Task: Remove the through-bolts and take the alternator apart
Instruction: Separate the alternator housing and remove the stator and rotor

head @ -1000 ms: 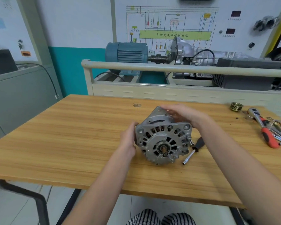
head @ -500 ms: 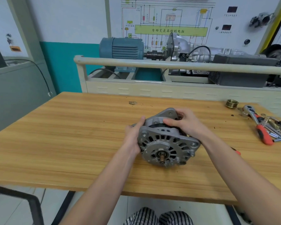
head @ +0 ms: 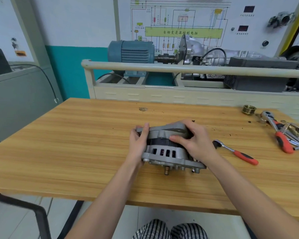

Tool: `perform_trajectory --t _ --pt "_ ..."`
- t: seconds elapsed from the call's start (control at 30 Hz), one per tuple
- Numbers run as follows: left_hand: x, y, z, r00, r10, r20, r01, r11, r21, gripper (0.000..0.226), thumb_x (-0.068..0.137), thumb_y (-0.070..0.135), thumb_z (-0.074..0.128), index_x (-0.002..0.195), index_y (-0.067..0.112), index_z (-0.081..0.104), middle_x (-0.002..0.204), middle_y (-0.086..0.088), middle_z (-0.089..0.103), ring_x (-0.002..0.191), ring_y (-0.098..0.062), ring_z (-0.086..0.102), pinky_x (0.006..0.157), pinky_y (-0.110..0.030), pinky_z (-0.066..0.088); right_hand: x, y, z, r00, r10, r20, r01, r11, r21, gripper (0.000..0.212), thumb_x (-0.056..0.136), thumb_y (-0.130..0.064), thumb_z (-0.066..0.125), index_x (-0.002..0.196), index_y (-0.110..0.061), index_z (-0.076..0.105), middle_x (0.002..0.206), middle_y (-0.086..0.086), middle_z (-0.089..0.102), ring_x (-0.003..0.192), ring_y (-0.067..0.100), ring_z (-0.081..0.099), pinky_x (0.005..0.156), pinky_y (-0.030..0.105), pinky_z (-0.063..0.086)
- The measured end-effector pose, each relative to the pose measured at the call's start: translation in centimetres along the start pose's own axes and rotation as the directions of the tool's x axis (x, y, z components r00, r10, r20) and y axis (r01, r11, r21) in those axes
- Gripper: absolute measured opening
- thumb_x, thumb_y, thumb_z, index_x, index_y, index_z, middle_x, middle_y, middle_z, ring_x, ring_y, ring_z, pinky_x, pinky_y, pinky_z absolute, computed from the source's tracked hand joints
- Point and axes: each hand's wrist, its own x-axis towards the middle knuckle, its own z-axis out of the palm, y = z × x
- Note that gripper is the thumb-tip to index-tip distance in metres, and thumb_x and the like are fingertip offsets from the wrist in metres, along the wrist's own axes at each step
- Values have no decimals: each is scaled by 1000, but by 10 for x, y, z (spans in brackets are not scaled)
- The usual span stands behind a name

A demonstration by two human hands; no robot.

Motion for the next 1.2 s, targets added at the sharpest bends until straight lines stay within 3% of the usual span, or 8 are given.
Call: perform_trajectory --t 0.13,0.33,0.47,0.57,0.7,0.93,1.1,1.2 --pt "3 -4 -14 992 122 13 -121 962 246 36 80 53 54 95 21 42 94 2 57 83 -7 58 64 -13 47 -7 -11 12 984 -177 -24 174 980 -102 34 76 -25 77 106 -10 70 105 1 72 98 17 67 84 42 53" --pt "0 -12 -27 977 185 108 -205 954 219 9 100 14 36 101 7 31 113 -12 58 101 -9 59 84 -15 48 -22 -9 36 911 -412 22 399 866 -301 35 72 -21 80 100 -2 72 110 4 71 103 20 67 85 45 55" --pt "1 -6 -25 996 67 51 -79 958 274 43 98 21 48 128 -6 34 111 2 52 92 7 57 71 -6 44 -24 -8 36 907 -422 -11 397 862 -316 33 75 -22 78 100 -1 72 110 4 71 105 17 66 87 42 53" --pt "0 9 -19 971 -231 -60 239 939 247 54 84 37 64 123 7 42 110 -7 58 98 -17 60 75 -30 51 -29 -8 37 899 -435 -52 393 853 -344 33 75 -24 77 101 -4 73 112 2 70 108 13 64 90 38 52" --pt "-6 30 7 914 -399 -77 406 896 179 35 88 30 64 114 8 58 99 -11 67 88 -23 64 62 -31 50 -47 -4 37 887 -430 -167 358 870 -340 34 78 -25 75 105 -4 71 117 1 67 113 11 61 93 36 51" --pt "-33 10 38 968 -151 -199 167 984 67 8 89 26 58 88 23 50 94 -6 64 86 -22 64 78 -40 53 -84 0 40 861 -471 -189 392 854 -341 36 79 -17 76 110 -2 68 124 6 63 122 18 56 99 39 47" --pt "-35 10 34 981 -111 -160 124 989 74 20 87 25 59 105 17 55 105 -10 65 95 -29 65 90 -52 51 -81 -7 11 922 -348 -172 334 937 -103 43 83 -37 58 119 -13 61 133 -1 58 127 21 50 106 37 36" --pt "-32 9 28 988 -107 -113 112 993 40 13 90 18 59 101 12 57 96 -11 69 85 -27 69 80 -46 57 -51 0 -7 929 180 -322 -148 981 122 25 91 -30 53 115 -27 61 131 -15 55 127 4 46 96 20 38"
